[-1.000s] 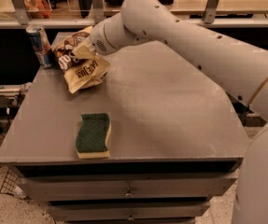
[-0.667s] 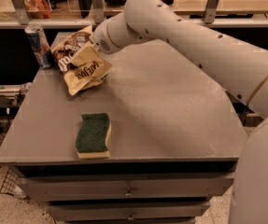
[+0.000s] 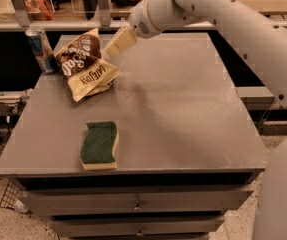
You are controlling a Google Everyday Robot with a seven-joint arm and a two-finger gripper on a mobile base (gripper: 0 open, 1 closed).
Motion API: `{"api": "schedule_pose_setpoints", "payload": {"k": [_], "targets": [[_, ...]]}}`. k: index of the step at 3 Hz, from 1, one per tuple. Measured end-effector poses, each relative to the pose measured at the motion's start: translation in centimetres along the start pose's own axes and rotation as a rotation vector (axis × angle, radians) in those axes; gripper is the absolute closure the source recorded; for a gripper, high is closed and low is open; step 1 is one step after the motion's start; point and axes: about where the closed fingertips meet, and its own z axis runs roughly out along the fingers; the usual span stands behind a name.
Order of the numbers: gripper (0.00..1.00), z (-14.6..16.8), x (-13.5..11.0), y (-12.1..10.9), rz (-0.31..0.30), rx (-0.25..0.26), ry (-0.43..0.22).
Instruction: Move brown chip bag near redbull can
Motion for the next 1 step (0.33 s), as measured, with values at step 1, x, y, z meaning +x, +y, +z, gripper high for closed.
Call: {"api": "schedule_pose_setpoints", "payload": {"k": [1], "targets": [[0.0,-9.28,1.19,-2.93,-0.007,0.038,0.033]]}}
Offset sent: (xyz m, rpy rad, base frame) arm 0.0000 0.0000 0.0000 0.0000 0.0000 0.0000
